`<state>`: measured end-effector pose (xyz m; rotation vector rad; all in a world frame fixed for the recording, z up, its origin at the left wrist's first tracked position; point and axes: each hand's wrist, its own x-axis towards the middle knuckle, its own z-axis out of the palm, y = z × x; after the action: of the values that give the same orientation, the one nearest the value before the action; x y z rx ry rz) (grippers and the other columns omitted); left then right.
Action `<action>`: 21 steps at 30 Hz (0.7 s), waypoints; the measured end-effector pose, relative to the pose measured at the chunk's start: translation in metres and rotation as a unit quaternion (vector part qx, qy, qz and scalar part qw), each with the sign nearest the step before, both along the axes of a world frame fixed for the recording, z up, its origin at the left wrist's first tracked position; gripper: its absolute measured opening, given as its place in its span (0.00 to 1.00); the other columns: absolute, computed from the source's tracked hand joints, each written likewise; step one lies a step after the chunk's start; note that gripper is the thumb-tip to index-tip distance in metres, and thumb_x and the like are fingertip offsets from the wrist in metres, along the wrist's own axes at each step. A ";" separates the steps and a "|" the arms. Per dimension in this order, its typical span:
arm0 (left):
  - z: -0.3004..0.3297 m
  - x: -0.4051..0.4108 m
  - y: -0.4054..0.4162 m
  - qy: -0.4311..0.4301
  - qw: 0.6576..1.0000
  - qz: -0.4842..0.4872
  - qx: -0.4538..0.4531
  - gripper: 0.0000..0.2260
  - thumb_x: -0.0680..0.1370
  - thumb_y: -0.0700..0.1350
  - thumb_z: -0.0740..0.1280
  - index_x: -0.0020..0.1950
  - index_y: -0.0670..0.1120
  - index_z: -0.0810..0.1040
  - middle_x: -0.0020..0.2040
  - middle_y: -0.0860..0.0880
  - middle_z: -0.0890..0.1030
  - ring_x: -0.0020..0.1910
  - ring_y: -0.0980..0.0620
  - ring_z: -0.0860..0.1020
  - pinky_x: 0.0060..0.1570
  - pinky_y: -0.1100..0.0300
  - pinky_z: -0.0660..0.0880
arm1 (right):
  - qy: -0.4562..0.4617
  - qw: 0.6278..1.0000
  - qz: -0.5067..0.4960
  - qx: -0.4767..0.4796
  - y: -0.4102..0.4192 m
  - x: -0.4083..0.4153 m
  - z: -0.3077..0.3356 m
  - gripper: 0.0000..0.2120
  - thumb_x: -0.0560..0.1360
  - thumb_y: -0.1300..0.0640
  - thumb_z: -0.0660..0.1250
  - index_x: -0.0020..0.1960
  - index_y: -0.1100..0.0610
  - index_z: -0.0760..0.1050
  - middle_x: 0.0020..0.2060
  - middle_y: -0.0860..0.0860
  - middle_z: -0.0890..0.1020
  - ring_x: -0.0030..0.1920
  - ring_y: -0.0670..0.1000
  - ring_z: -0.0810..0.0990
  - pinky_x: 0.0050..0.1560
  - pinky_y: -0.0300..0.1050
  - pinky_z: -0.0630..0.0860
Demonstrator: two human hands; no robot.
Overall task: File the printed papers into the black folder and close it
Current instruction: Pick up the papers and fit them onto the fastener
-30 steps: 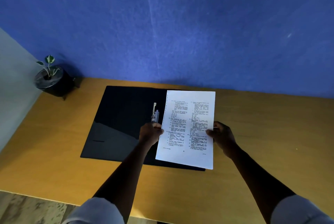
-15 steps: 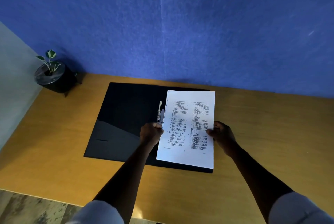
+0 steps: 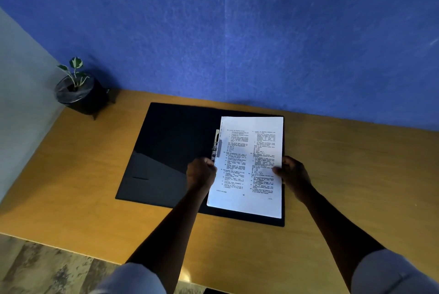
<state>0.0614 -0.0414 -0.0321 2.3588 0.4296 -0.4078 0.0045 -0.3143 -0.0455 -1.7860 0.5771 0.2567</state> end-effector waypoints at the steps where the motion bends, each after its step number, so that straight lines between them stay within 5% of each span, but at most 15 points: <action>1: 0.000 -0.001 -0.001 -0.004 1.000 0.000 0.005 0.06 0.74 0.43 0.70 0.48 0.47 0.86 0.45 0.49 0.87 0.46 0.50 0.84 0.40 0.65 0.70 | -0.001 1.000 0.003 -0.020 0.001 0.001 0.000 0.10 0.76 0.60 0.72 0.56 0.50 0.80 0.52 0.51 0.86 0.51 0.53 0.85 0.51 0.59 0.84; 7: 0.000 -0.005 -0.006 -0.025 0.999 0.015 0.017 0.08 0.75 0.43 0.67 0.49 0.48 0.86 0.46 0.48 0.87 0.48 0.47 0.84 0.41 0.63 0.70 | -0.018 0.986 0.019 -0.167 0.011 0.004 0.006 0.13 0.75 0.58 0.72 0.59 0.55 0.81 0.51 0.50 0.86 0.48 0.49 0.83 0.48 0.42 0.77; 15: 0.003 -0.009 -0.009 -0.045 0.999 0.008 0.025 0.10 0.75 0.41 0.66 0.50 0.47 0.86 0.46 0.46 0.87 0.47 0.44 0.84 0.41 0.62 0.72 | -0.025 0.968 0.007 -0.250 0.016 0.003 0.006 0.18 0.71 0.60 0.76 0.58 0.60 0.77 0.52 0.55 0.85 0.48 0.54 0.84 0.51 0.51 0.81; 21: 0.008 -0.012 -0.011 -0.049 0.998 0.008 0.031 0.09 0.75 0.41 0.65 0.48 0.47 0.86 0.46 0.46 0.87 0.46 0.45 0.84 0.41 0.60 0.76 | -0.016 0.958 0.021 -0.286 0.017 -0.003 0.003 0.17 0.72 0.61 0.75 0.59 0.60 0.77 0.53 0.56 0.84 0.50 0.55 0.83 0.49 0.48 0.80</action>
<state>0.0490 -0.0525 -0.0242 2.4211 0.4215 -0.2744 0.0010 -0.2976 -0.0421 -2.3573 0.6317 0.0894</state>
